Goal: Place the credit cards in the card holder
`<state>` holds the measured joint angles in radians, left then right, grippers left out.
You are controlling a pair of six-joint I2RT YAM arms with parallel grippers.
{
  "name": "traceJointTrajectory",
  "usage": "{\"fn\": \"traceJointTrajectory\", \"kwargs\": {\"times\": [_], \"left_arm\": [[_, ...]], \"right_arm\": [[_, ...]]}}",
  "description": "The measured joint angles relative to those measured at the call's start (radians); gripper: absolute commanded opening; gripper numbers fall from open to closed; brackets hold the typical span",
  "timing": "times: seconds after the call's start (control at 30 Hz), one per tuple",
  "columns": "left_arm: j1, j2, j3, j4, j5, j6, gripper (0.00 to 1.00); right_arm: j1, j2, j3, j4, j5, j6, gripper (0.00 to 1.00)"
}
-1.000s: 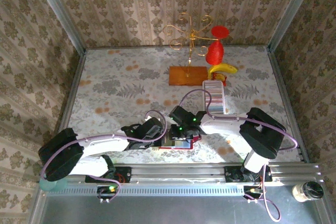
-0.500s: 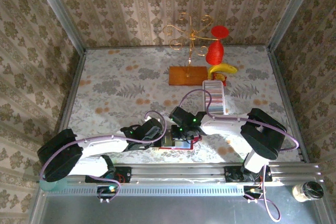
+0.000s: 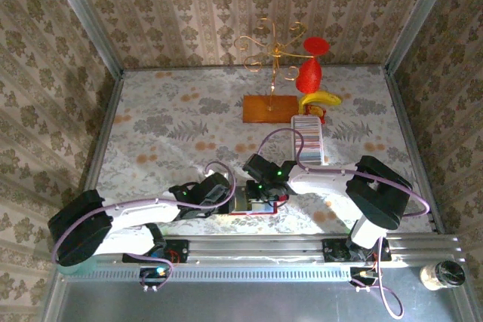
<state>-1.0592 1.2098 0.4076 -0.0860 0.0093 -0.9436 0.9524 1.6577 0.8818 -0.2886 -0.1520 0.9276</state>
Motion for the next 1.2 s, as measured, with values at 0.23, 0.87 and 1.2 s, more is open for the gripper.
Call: {"fn": "traceJointTrajectory", "kwargs": {"times": [0.23,0.87,1.2], "left_arm": [[0.0,0.014,-0.006,0.043,0.013,-0.007,0.13],[-0.001,0.02,-0.021,0.091,0.021,-0.023,0.14],[-0.002,0.02,-0.021,0.091,0.021,-0.023,0.15]], "right_arm": [[0.004,0.0,0.0,0.0,0.004,-0.001,0.07],[0.008,-0.139,-0.089,0.097,0.023,0.095,0.3],[0.008,-0.202,-0.12,0.003,0.095,0.093,0.39]]}}
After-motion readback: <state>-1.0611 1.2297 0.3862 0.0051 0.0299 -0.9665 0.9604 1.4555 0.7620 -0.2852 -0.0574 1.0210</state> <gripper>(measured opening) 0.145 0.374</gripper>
